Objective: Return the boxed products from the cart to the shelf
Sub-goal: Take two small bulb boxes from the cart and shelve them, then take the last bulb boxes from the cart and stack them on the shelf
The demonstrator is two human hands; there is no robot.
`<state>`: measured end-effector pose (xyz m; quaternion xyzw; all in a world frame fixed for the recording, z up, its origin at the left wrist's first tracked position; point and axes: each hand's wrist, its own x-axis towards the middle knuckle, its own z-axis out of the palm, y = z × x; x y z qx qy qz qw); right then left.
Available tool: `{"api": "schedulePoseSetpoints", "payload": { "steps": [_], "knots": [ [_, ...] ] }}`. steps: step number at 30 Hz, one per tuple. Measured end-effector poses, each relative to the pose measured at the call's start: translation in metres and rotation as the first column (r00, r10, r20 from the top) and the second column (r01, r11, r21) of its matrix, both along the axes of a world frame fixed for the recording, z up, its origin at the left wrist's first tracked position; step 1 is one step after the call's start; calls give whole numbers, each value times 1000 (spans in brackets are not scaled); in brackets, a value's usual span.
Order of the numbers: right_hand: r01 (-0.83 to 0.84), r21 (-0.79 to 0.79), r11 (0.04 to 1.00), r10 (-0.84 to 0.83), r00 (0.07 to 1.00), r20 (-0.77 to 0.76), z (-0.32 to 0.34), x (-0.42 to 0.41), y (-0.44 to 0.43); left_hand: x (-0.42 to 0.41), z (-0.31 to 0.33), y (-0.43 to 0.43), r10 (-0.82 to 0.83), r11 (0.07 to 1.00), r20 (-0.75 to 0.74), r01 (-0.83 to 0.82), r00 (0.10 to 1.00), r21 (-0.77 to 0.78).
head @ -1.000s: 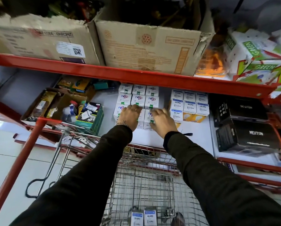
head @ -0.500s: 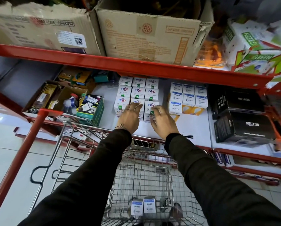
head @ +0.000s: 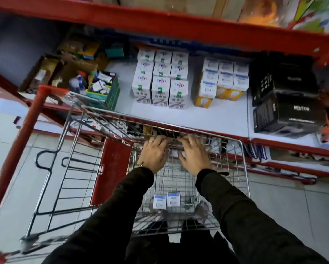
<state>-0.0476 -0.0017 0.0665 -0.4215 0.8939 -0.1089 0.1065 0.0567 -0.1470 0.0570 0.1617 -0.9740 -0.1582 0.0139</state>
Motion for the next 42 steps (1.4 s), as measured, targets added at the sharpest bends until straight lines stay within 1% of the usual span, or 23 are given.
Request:
{"api": "schedulePoseSetpoints", "payload": {
  "steps": [2, 5, 8, 10, 13, 17, 20, 25, 30, 34, 37, 40, 42],
  "knots": [
    [-19, 73, 997, 15, 998, 59, -19, 14, 12, 15, -21, 9, -38, 999, 136, 36, 990, 14],
    [-75, 188, 979, 46, 987, 151, -46, 33, 27, 35, -50, 20, -92, 995, 303, 76, 949, 64],
    [-174, 301, 938, 94, 961, 260, -72, 51, 39, 51, -81, 30, -179, 983, 492, 136, 852, 123],
    [-233, 361, 903, 107, 936, 336, -90, 61, 44, 61, -101, 37, -208, 976, 598, 122, 774, 182],
    [-315, 455, 833, 124, 907, 402, -117, 74, 46, 72, -131, 51, -240, 966, 697, 93, 676, 243],
    [-361, 514, 778, 126, 891, 435, -147, 88, 41, 82, -164, 69, -239, 960, 756, 31, 609, 279],
    [-354, 515, 781, 110, 889, 443, -155, 93, 37, 84, -175, 76, -210, 959, 760, -21, 615, 282],
    [-269, 459, 847, 60, 906, 420, -140, 84, 42, 74, -154, 68, -175, 970, 701, -1, 691, 243],
    [-199, 387, 900, 57, 935, 349, -101, 62, 52, 51, -106, 62, -94, 984, 559, -9, 824, 178],
    [-130, 355, 926, 18, 953, 304, -58, 40, 55, 31, -59, 62, -41, 990, 485, -29, 874, 137],
    [-80, 289, 954, -4, 960, 280, -23, 19, 61, 14, -20, 62, -16, 992, 370, -32, 929, 123],
    [-21, 208, 978, -35, 965, 260, 8, -2, 70, -4, 15, 61, -45, 990, 285, 5, 958, 141],
    [-4, 168, 986, -35, 972, 231, 28, -16, 75, -18, 37, 59, -63, 992, 248, 33, 967, 122]
  ]
}}
